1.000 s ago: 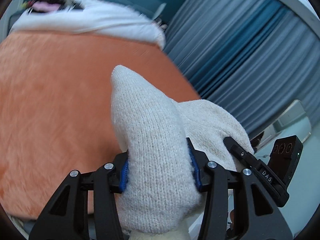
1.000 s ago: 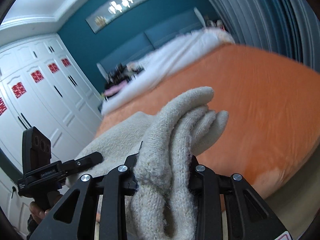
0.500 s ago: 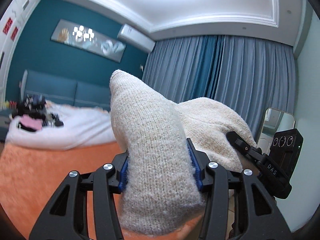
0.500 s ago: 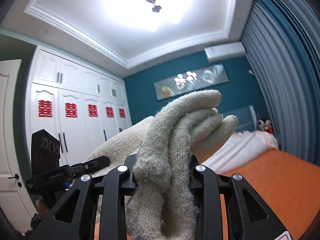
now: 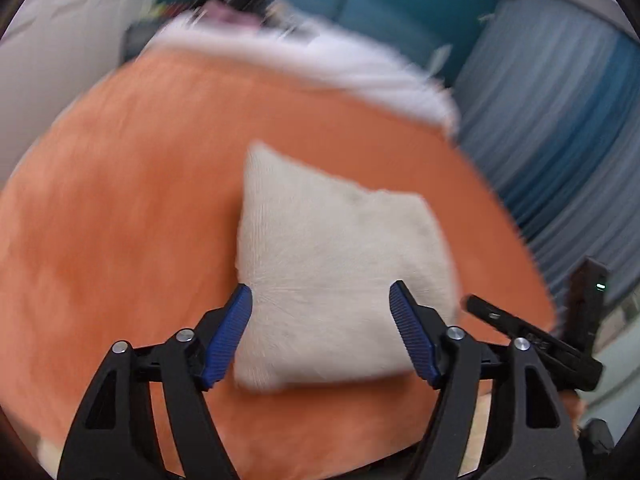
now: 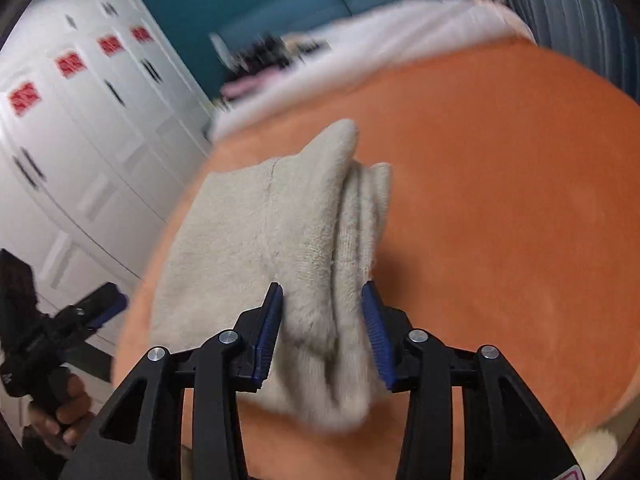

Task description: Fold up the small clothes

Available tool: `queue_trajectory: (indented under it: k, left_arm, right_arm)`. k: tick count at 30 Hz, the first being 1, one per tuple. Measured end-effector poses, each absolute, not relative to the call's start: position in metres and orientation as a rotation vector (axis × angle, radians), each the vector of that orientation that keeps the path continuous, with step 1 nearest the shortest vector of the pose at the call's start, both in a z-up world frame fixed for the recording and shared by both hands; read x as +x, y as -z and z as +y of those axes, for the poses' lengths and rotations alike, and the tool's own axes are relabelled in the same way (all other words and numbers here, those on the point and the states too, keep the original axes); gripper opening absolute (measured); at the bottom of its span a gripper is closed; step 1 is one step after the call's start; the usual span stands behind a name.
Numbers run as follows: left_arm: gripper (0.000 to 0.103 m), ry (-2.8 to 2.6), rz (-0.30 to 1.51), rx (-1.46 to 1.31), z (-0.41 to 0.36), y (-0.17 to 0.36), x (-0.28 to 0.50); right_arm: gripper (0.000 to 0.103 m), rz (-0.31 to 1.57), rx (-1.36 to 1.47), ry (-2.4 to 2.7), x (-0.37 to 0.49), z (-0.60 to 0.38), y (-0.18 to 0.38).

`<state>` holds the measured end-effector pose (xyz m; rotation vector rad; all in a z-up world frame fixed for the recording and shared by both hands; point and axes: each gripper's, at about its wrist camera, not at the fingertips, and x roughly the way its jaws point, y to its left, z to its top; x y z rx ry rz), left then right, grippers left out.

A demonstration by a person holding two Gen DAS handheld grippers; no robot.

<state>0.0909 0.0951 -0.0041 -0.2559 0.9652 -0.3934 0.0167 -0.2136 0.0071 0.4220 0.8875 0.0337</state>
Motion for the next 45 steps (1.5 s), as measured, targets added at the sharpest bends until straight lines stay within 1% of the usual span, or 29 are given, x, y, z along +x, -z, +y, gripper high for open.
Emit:
queue_trajectory:
  k: [1,3,4,5,7,9,11,14,15,16,17,18,21,22,23,24,25,26,27,29,33,34,36,38,39,40,42,43,45]
  left_arm:
    - [0.065,0.367,1.002,-0.278,0.104,0.022,0.089]
    - [0.068,0.351,1.009,-0.348,0.122,0.034,0.081]
    - [0.073,0.344,0.998,-0.371,0.128,0.031,0.082]
    - [0.076,0.341,0.988,-0.385,0.131,0.027,0.085]
    - [0.086,0.337,0.971,-0.414,0.132,0.020,0.100]
    - [0.093,0.330,0.974,-0.413,0.120,0.019,0.116]
    - [0.093,0.345,1.008,-0.406,0.103,0.032,0.136]
    - [0.091,0.344,1.135,-0.406,0.082,0.077,0.152]
    - [0.072,0.350,1.171,-0.407,0.077,0.086,0.157]
    - [0.058,0.360,1.210,-0.396,0.071,0.092,0.160]
    - [0.057,0.339,1.207,-0.384,0.069,0.088,0.160]
    - [0.053,0.343,1.174,-0.384,0.068,0.079,0.154]
    - [0.050,0.349,1.087,-0.280,0.062,0.051,0.149]
    - [0.051,0.337,1.076,-0.244,0.059,0.049,0.150]
    - [0.051,0.320,1.081,-0.202,0.055,0.052,0.152]
    - [0.052,0.296,1.096,-0.153,0.050,0.059,0.154]
    - [0.057,0.289,1.113,-0.127,0.046,0.065,0.155]
    - [0.059,0.292,1.137,-0.121,0.041,0.070,0.157]
    - [0.059,0.278,1.145,-0.121,0.040,0.072,0.154]
    - [0.059,0.258,1.121,-0.114,0.042,0.065,0.149]
    - [0.061,0.238,1.104,-0.066,0.041,0.062,0.143]
    - [0.061,0.226,1.101,-0.051,0.040,0.060,0.140]
    - [0.061,0.217,1.094,-0.044,0.039,0.057,0.134]
    - [0.064,0.208,1.089,-0.052,0.042,0.049,0.127]
    - [0.070,0.210,1.082,-0.078,0.046,0.044,0.119]
    - [0.071,0.211,1.074,-0.106,0.051,0.043,0.114]
    - [0.071,0.218,1.091,-0.132,0.057,0.048,0.099]
    - [0.071,0.211,1.113,-0.127,0.057,0.055,0.097]
    - [0.070,0.199,1.155,-0.127,0.058,0.076,0.095]
  right_arm:
    - [0.033,0.936,0.441,-0.015,0.011,-0.216,0.016]
    - [0.034,0.917,0.497,-0.026,-0.006,-0.222,0.027]
    - [0.040,0.890,0.497,-0.025,-0.010,-0.225,0.022]
    - [0.052,0.875,0.481,-0.021,-0.008,-0.228,0.014]
    - [0.067,0.860,0.472,-0.005,0.006,-0.235,0.004]
    - [0.071,0.870,0.499,-0.005,0.027,-0.243,0.004]
    - [0.073,0.933,0.519,0.019,0.053,-0.249,0.023]
    - [0.073,1.031,0.532,0.024,0.083,-0.241,0.064]
    - [0.067,1.079,0.547,0.015,0.091,-0.236,0.078]
    - [0.037,1.115,0.549,-0.002,0.096,-0.232,0.088]
    - [0.027,1.121,0.523,-0.015,0.100,-0.228,0.086]
    - [0.023,1.089,0.475,-0.012,0.102,-0.223,0.073]
    - [0.022,0.920,0.393,-0.107,0.091,-0.210,0.017]
    - [0.022,0.893,0.381,-0.114,0.085,-0.211,0.009]
    - [0.024,0.894,0.391,-0.111,0.086,-0.214,0.016]
    - [0.025,0.945,0.404,-0.088,0.091,-0.218,0.033]
    - [0.027,1.015,0.397,-0.058,0.097,-0.220,0.053]
    - [0.031,1.129,0.365,-0.016,0.103,-0.220,0.085]
    - [0.032,1.135,0.370,-0.011,0.100,-0.222,0.097]
    - [0.033,1.079,0.403,-0.020,0.087,-0.225,0.072]
    - [0.041,0.955,0.426,-0.050,0.054,-0.226,0.023]
    - [0.047,0.957,0.422,-0.040,0.047,-0.227,0.023]
    - [0.047,0.987,0.395,-0.003,0.039,-0.227,0.034]
    - [0.047,1.038,0.407,0.005,0.036,-0.227,0.045]
    - [0.047,1.038,0.430,0.004,0.034,-0.223,0.046]
    - [0.044,1.013,0.444,-0.006,0.023,-0.221,0.042]
    - [0.020,0.986,0.410,-0.029,0.009,-0.211,0.039]
    - [0.011,1.019,0.377,-0.049,0.009,-0.204,0.048]
    - [0.010,1.080,0.330,-0.040,0.011,-0.201,0.071]
